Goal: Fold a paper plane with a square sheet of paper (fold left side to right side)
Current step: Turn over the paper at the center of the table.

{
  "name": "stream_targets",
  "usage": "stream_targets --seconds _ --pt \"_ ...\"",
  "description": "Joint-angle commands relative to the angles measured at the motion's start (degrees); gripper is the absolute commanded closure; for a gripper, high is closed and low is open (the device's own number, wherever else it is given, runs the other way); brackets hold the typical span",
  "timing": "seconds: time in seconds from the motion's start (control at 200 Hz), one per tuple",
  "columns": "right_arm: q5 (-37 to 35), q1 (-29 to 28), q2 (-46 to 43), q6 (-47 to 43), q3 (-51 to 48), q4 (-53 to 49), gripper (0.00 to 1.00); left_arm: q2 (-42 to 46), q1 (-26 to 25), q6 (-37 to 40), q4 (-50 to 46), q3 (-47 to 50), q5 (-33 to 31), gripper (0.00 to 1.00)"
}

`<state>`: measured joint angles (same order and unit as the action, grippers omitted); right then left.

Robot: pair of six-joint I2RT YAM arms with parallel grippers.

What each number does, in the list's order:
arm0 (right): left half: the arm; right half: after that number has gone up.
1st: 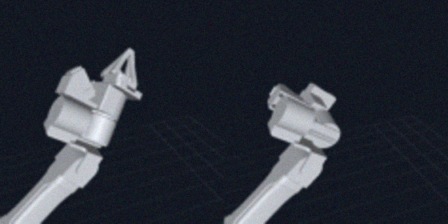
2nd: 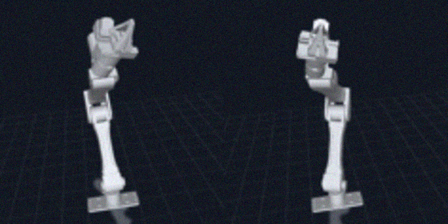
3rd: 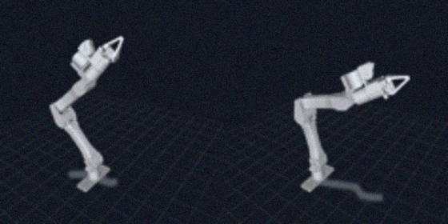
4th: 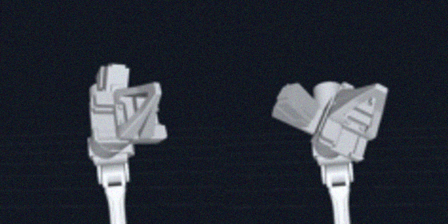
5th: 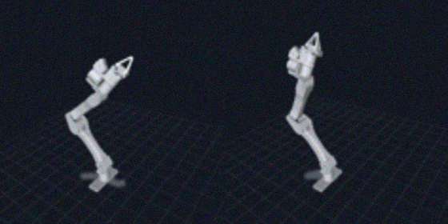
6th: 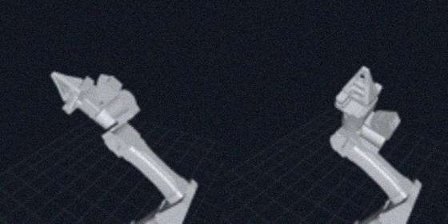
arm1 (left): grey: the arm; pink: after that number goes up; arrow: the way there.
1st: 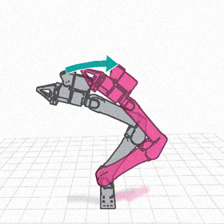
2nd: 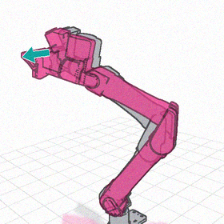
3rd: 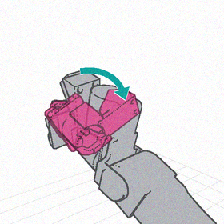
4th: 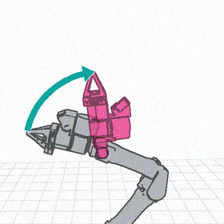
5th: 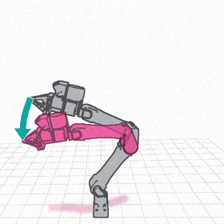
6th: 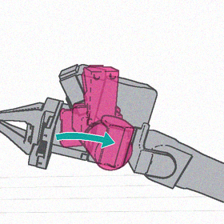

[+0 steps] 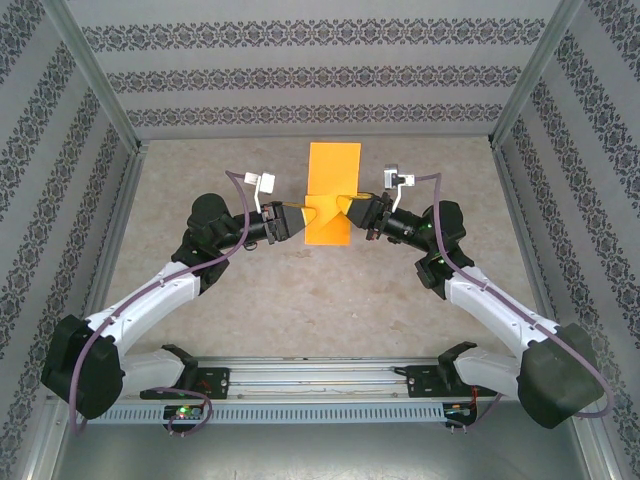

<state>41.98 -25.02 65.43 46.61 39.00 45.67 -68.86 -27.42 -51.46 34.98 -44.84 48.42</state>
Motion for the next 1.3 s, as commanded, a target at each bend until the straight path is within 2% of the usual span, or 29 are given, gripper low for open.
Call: stream_targets --seconds 0.0,0.17,0.255,0.375,0.54,0.635,0.719,0.799,0.864,0.934,1.034,1.184,1.224,1.294 --pt "1.57 -0.65 0.16 0.30 1.07 2.93 0.93 0.06 -0.66 0.39 2.20 -1.87 0.27 0.64" --pt "1.54 -0.48 -0.10 0.32 0.86 2.77 0.83 0.39 -0.66 0.67 1.50 -1.61 -0.17 0.73" --pt "1.44 -0.15 -0.47 0.24 0.48 2.27 0.79 0.89 -0.65 1.44 0.22 -1.63 -0.53 0.82" --pt "1.44 0.81 -1.73 -0.29 -0.70 0.22 0.73 2.03 -0.67 4.01 -4.60 -2.13 -1.37 0.93" --pt "-0.08 3.55 -4.79 -1.00 -3.77 -2.76 0.61 3.48 -0.67 7.39 -12.20 -2.88 -2.30 0.98" --pt "-3.27 5.38 -7.46 -4.93 -3.99 -14.51 0.59 4.18 -0.68 10.96 -19.91 -4.24 -3.47 1.00" --pt "-9.83 5.86 -9.69 -12.38 -1.86 -31.48 0.59 4.91 -0.90 16.58 -32.00 -6.42 -7.04 1.00" --pt "-20.98 5.86 -10.64 -18.77 1.09 -48.31 0.58 5.14 -1.70 22.95 -45.57 -9.15 -13.62 1.00" --pt "-30.36 5.97 -10.63 -21.74 2.65 -58.04 0.54 4.63 -3.28 27.30 -55.32 -11.43 -19.92 1.00" --pt "-37.32 6.20 -10.48 -23.55 3.22 -64.31 0.47 3.89 -6.70 30.76 -64.20 -13.56 -31.30 1.00" --pt "-41.80 6.72 -9.85 -25.39 3.45 -69.46 0.31 1.58 -13.68 33.00 -73.83 -16.66 -49.13 1.00" --pt "-45.54 8.17 -8.83 -26.26 3.30 -73.37 0.06 -5.97 -22.32 28.51 -88.10 -23.22 -70.95 1.00" --pt "-45.79 8.68 -8.80 -26.30 3.06 -73.77 0.02 -8.26 -24.61 25.72 -92.52 -24.94 -75.87 1.00" --pt "-45.93 9.45 -8.95 -26.31 2.35 -73.84 0.02 -11.27 -27.90 19.78 -98.43 -27.09 -82.23 1.00"
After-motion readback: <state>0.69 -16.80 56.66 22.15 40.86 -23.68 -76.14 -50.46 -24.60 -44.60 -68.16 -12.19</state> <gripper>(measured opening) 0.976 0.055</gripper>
